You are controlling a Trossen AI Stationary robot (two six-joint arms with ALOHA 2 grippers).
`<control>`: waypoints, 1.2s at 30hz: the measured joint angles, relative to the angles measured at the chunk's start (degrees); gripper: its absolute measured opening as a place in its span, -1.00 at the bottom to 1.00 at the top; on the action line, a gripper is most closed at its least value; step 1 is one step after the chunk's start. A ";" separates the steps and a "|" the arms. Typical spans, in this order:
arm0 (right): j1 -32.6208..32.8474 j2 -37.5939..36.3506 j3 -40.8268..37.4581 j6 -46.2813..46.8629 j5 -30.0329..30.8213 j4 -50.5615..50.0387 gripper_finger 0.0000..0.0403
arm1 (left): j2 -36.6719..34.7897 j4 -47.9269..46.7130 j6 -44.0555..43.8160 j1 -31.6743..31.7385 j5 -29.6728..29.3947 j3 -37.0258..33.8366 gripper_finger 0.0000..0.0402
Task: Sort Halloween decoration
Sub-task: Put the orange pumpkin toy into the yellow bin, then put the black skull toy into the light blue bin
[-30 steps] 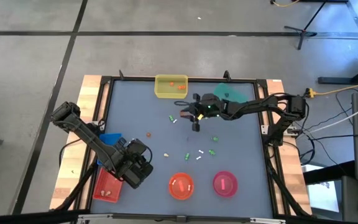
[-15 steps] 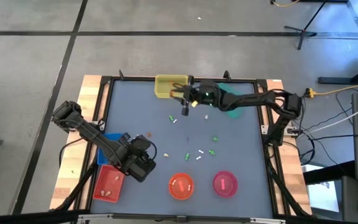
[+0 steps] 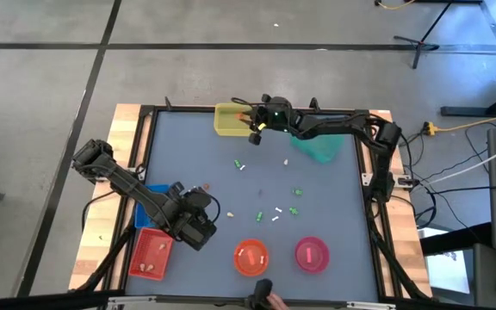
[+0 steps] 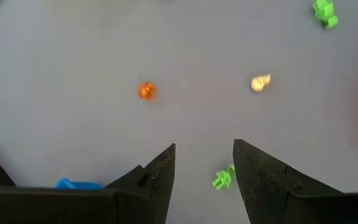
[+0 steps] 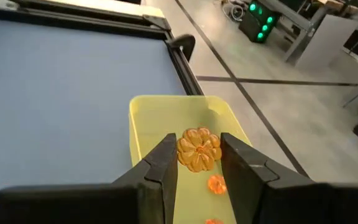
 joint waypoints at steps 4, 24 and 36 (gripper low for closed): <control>-0.17 0.31 0.00 -0.11 1.99 0.17 -0.41 | 0.00 1.57 3.29 -0.39 6.08 0.00 -0.27; -0.13 0.29 0.00 -0.01 8.30 -0.47 0.26 | -0.04 18.04 -8.62 -0.81 16.38 -7.13 -0.27; -0.13 0.27 0.00 -0.01 8.28 -3.19 0.26 | 0.00 32.05 -9.75 -0.76 16.32 -18.46 -0.27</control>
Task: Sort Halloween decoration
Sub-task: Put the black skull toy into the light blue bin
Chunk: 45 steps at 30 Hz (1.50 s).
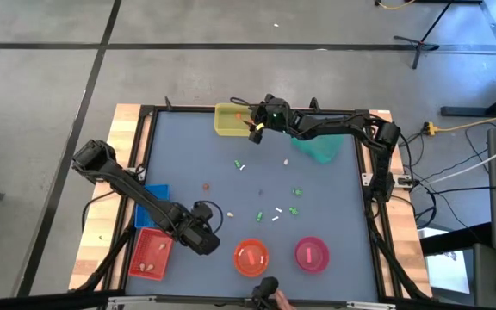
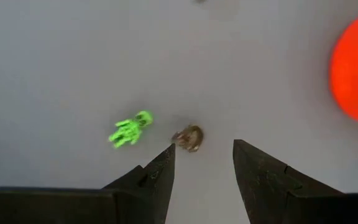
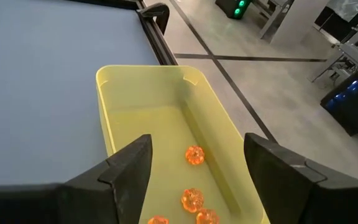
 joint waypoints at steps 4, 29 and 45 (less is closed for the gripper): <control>0.00 0.00 0.00 0.00 0.00 -0.67 0.26 | 0.00 6.18 0.04 0.00 0.00 -3.75 -0.27; 0.00 -0.03 0.00 0.00 -0.04 -1.68 0.26 | 0.00 15.65 14.07 -0.02 -1.18 -10.26 -0.27; 0.02 -0.09 0.00 0.02 -0.05 -2.80 0.26 | 3.98 15.90 20.38 -0.09 1.13 -10.19 -0.27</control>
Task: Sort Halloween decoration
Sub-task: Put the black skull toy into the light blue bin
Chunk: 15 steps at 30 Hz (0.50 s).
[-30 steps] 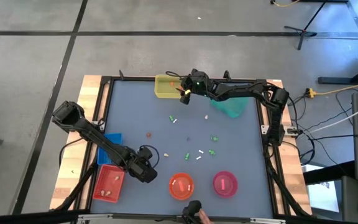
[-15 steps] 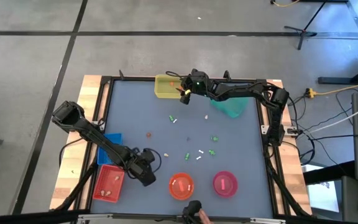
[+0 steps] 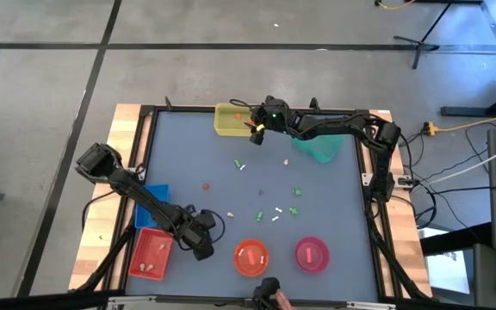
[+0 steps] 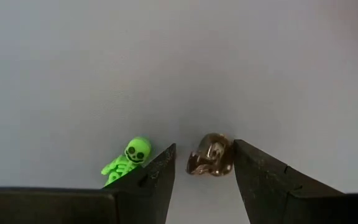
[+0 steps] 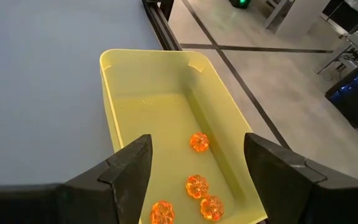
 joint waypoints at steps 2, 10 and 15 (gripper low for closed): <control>0.00 0.00 0.00 -0.01 -0.01 -0.18 0.26 | 0.43 -0.06 -0.03 0.00 0.15 0.06 -0.27; 0.00 0.00 0.00 0.00 -0.02 -0.19 0.26 | 0.63 -0.19 -0.13 0.02 0.16 0.02 -0.34; 0.00 0.00 0.00 -0.02 -0.01 -0.19 0.26 | 0.69 -0.35 -0.16 0.04 0.02 -0.03 -0.45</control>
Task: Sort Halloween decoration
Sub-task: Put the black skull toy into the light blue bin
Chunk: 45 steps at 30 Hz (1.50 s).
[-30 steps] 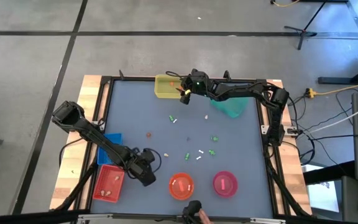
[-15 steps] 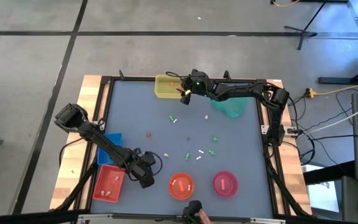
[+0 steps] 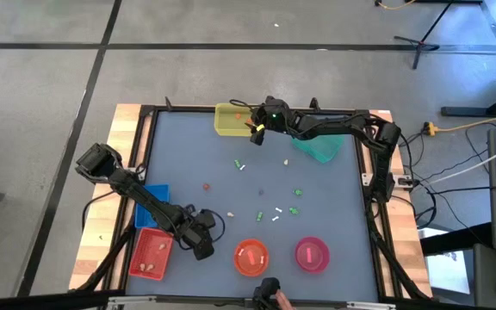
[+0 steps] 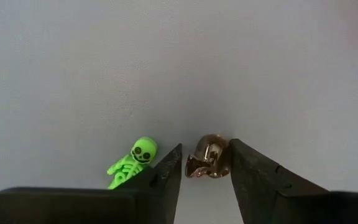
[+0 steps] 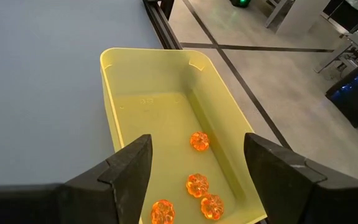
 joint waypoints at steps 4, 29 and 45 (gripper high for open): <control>0.00 0.00 0.00 0.01 0.00 0.00 0.26 | 0.02 -0.07 -0.08 0.00 -0.02 -0.04 -0.53; 0.04 -5.29 -0.07 6.17 -4.67 -0.72 0.25 | 0.42 -0.72 3.93 4.72 0.73 6.42 -0.60; 0.02 -26.29 -0.02 29.58 -17.23 -23.67 0.25 | 0.26 8.84 41.07 21.87 -18.00 13.36 -0.61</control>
